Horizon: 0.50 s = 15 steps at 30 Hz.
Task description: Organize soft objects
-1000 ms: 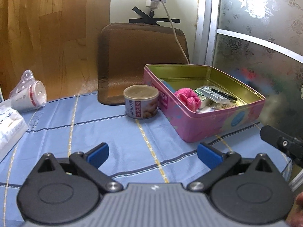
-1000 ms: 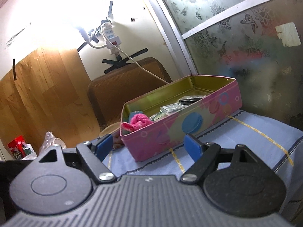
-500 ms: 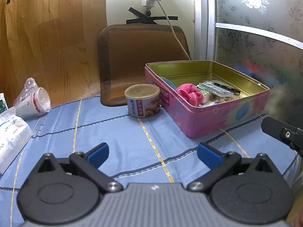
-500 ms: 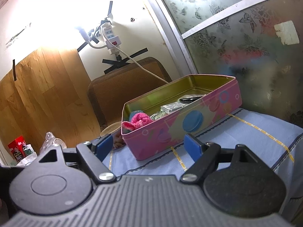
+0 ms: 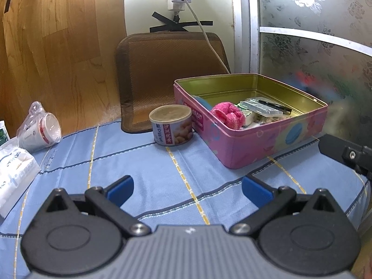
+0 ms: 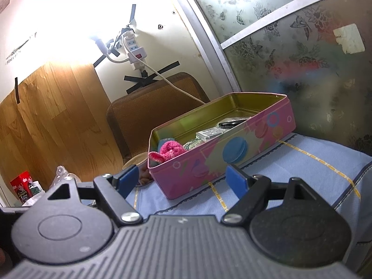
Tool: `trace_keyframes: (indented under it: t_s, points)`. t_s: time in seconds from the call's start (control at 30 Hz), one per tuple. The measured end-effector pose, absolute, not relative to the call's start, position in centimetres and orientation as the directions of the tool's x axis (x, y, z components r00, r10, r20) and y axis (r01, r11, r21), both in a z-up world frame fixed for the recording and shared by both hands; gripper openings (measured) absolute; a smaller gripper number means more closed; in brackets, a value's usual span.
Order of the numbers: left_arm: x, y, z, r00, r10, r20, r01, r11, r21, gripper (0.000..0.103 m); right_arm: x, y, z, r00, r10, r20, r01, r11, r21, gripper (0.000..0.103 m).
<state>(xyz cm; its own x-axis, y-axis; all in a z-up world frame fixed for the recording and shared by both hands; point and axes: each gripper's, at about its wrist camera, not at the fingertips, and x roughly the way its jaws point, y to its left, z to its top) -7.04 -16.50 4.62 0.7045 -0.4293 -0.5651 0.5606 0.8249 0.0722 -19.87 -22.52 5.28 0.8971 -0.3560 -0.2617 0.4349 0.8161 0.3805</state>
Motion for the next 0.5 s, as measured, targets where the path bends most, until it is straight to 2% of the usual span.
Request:
trace_keyframes:
  t_s: [0.5]
  points:
    - [-7.31,-16.54,4.75,0.712,-0.433,-0.552,0.57,0.816,0.096,0.103,-20.0,-22.41,5.41,0.897,-0.363,-0.252,0.437,0.813,0.384,0.085]
